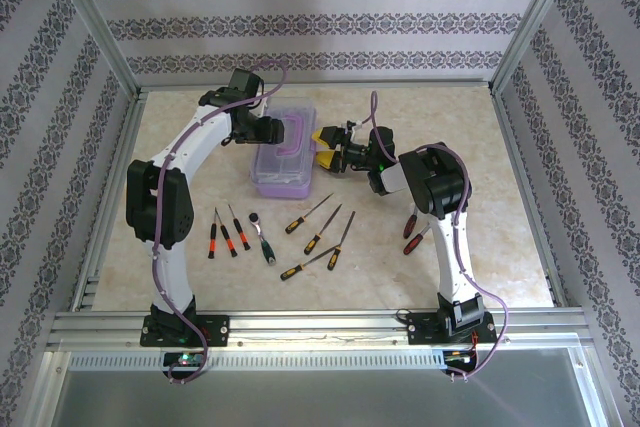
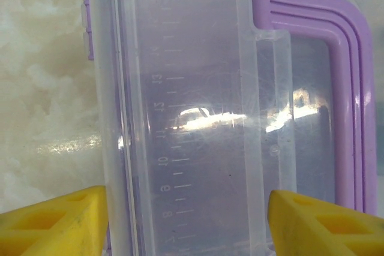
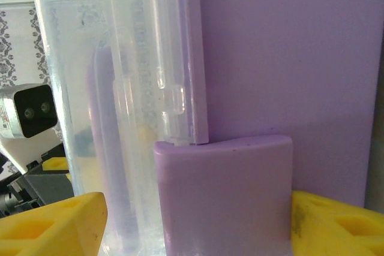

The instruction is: Pack the tool kit

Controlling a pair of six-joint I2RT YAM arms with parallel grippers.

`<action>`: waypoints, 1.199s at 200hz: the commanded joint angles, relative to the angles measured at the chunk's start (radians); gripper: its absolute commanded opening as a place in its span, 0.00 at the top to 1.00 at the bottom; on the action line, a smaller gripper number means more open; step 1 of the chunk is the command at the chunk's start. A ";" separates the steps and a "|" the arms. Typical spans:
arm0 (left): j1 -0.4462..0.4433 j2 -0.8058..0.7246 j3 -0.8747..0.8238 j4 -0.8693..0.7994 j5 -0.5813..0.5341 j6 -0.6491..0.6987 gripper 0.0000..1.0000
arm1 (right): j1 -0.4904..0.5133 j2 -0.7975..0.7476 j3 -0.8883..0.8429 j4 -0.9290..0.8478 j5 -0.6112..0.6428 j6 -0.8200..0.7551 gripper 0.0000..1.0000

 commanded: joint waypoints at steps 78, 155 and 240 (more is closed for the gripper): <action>-0.032 0.149 -0.019 -0.141 -0.198 0.020 0.33 | -0.059 -0.117 0.012 0.178 -0.026 0.021 0.28; -0.041 0.170 -0.015 -0.146 -0.191 0.023 0.33 | -0.140 -0.180 -0.077 0.178 -0.042 0.001 0.30; -0.048 0.114 0.023 -0.143 -0.062 0.017 0.20 | -0.097 -0.087 -0.047 0.103 -0.052 -0.063 0.24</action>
